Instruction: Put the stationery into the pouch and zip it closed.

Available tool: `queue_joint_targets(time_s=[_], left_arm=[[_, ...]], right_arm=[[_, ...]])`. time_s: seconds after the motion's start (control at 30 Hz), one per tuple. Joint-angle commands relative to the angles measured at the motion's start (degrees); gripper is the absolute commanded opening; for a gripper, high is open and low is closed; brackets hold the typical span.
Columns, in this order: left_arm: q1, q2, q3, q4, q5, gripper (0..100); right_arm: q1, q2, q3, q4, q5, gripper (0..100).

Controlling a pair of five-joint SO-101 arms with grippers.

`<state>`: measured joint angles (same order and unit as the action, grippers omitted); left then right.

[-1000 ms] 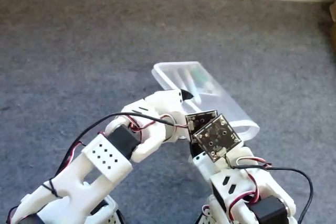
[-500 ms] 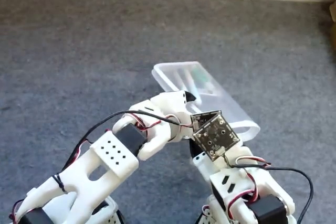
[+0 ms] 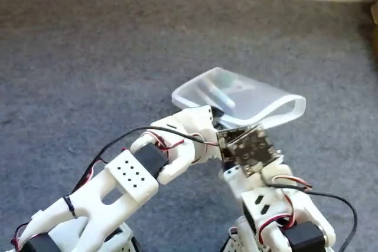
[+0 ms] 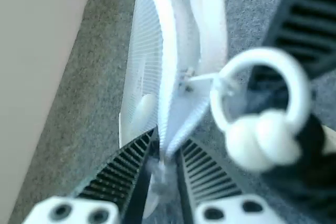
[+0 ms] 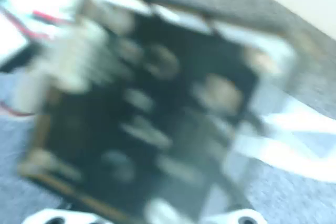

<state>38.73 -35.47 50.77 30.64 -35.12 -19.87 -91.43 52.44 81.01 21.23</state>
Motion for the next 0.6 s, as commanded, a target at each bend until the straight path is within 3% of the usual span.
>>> queue_joint_targets(time_s=[0.0, 0.57], left_arm=[[-2.9, -1.1, -1.5, -1.2, 3.6, 1], [-4.3, -11.5, -1.5, 10.3, 8.6, 1]], right_arm=[[4.4, -0.4, -3.4, -4.0, -2.7, 0.5], [12.5, -0.4, -3.1, -11.9, -7.0, 0.5]])
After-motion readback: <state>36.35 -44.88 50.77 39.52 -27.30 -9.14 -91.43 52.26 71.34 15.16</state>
